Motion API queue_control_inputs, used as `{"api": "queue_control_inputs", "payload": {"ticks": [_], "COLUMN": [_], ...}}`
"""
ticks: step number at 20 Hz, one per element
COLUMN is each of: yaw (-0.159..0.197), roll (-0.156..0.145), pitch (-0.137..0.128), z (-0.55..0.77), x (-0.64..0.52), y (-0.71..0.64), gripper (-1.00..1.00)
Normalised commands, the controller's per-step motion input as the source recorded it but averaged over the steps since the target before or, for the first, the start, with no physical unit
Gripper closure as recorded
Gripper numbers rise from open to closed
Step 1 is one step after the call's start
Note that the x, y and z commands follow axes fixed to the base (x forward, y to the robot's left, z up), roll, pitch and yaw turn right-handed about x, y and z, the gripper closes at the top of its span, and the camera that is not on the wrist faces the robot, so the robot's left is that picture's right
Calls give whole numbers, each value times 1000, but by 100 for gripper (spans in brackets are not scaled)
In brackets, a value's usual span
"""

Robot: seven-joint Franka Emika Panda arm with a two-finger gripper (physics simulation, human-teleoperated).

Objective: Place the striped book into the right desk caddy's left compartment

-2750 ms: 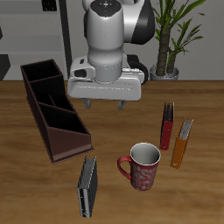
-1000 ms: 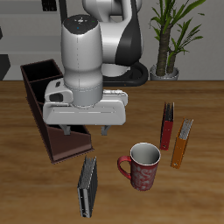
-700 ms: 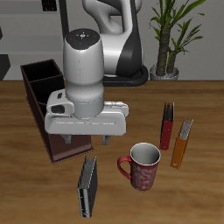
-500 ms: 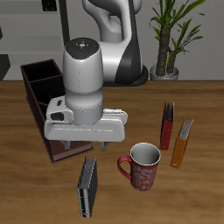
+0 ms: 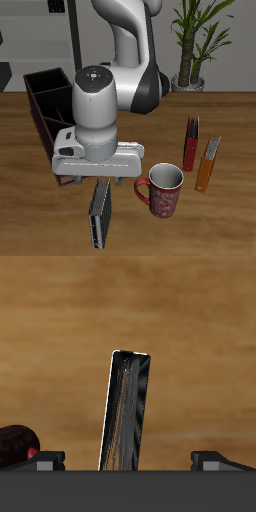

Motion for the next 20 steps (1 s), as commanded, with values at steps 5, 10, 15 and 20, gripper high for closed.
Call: {"api": "queue_control_inputs", "payload": {"ticks": [5,10,15,20], "yaw": [-3,-11,-18,-13], "roll": [3,-2,-17,-3], "pitch": [39,44,38,-1], "z": [-424,-365,-390,-43], "x": [85,36,33,-86], "y": [38,-9,-105,-124], "gripper": [-100,-100,100,100]}}
